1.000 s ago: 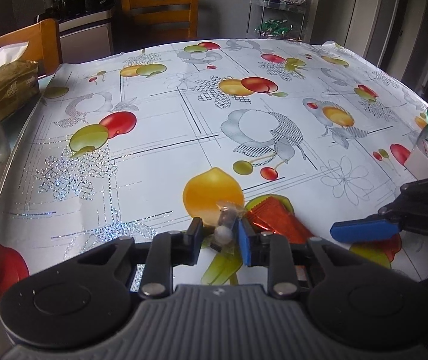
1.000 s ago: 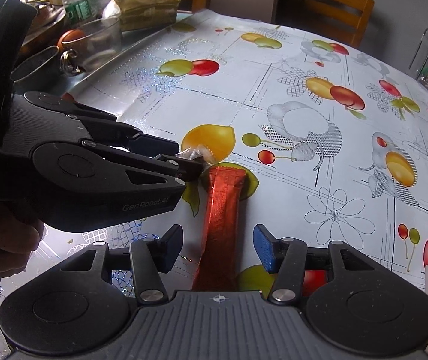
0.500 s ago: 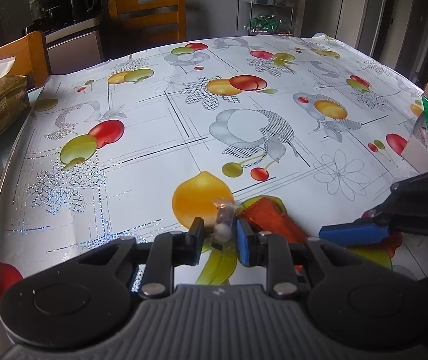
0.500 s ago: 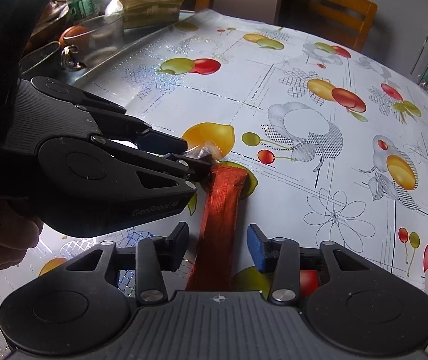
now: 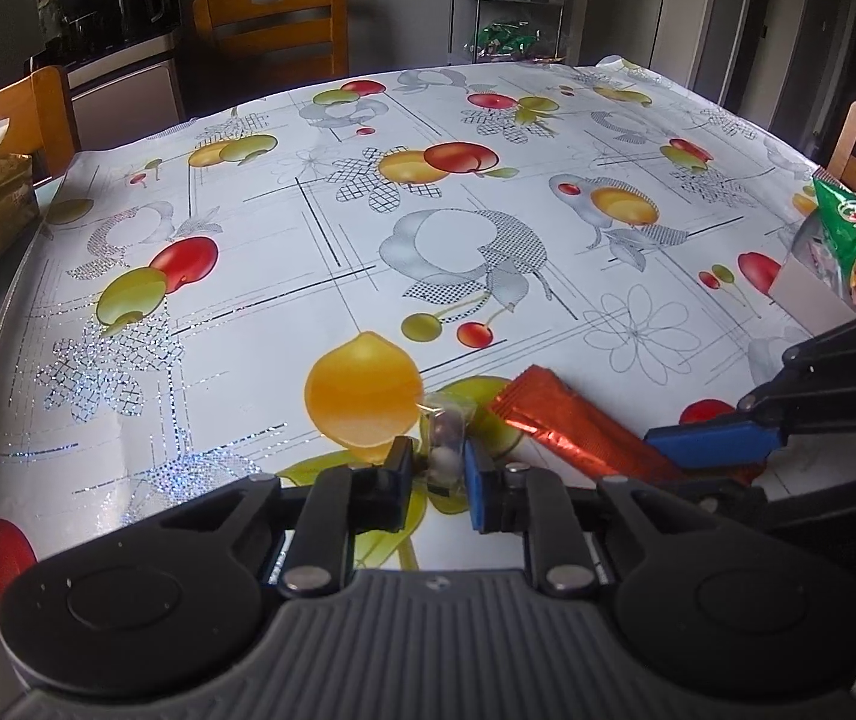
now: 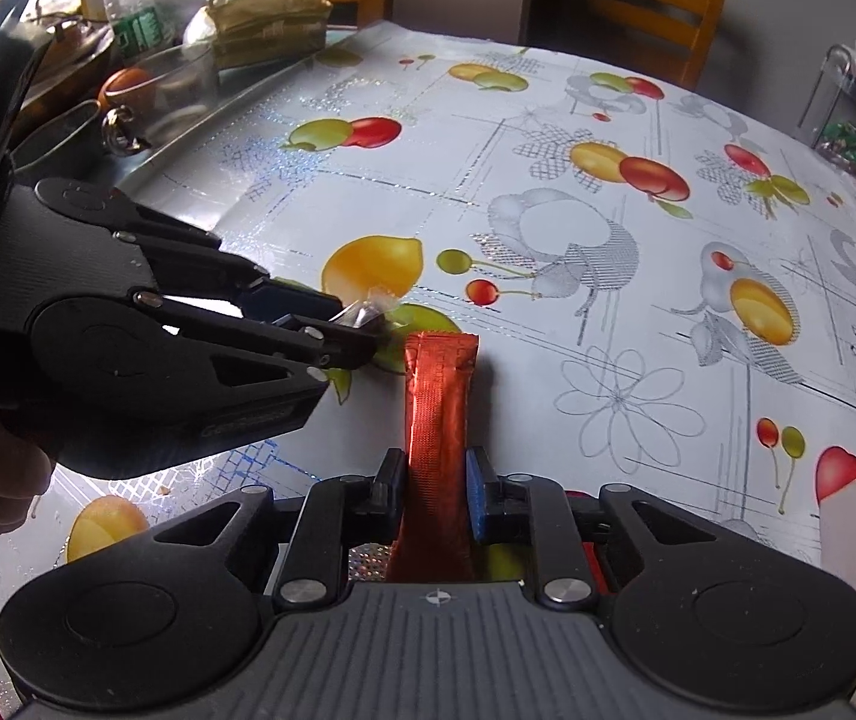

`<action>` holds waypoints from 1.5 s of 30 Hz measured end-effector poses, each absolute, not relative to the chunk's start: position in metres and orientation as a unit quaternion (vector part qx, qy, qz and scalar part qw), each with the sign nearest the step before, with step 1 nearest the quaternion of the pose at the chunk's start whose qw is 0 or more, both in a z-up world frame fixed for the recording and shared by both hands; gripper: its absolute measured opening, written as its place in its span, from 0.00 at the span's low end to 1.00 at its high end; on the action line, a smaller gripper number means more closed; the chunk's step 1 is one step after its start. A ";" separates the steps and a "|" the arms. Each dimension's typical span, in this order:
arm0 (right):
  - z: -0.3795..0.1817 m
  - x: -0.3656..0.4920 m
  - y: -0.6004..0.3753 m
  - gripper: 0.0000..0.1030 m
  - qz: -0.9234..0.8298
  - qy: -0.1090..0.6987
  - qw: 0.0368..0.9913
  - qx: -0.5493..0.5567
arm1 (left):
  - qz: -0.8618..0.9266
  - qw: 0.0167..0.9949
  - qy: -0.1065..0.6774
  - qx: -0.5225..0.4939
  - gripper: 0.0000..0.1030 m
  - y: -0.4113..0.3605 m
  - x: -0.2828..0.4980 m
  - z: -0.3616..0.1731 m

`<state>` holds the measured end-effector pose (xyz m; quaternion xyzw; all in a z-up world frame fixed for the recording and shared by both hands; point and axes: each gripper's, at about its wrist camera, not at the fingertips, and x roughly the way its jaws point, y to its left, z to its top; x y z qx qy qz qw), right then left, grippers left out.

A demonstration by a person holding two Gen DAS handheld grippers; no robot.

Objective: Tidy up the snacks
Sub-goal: 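Carry the red bar and silver candy over the white box with both tools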

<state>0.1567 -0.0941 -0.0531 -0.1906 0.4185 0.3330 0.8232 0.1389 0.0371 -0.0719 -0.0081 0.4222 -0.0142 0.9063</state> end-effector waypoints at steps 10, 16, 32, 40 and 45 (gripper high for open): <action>-0.027 0.156 -0.121 0.22 0.323 0.398 0.842 -0.167 | -0.012 0.916 0.401 -0.014 0.14 0.019 0.130 -0.048; -0.014 0.150 -0.138 0.22 0.322 0.386 0.850 -0.157 | -0.014 0.921 0.389 -0.008 0.14 0.004 0.122 -0.033; 0.014 0.141 -0.196 0.22 0.292 0.360 0.878 -0.121 | -0.040 0.929 0.368 0.022 0.14 -0.051 0.115 -0.008; 0.022 0.136 -0.228 0.22 0.269 0.353 0.891 -0.100 | -0.069 0.929 0.361 0.029 0.14 -0.086 0.118 0.000; 0.027 0.133 -0.253 0.22 0.251 0.349 0.899 -0.085 | -0.088 0.930 0.355 0.037 0.14 -0.110 0.120 0.004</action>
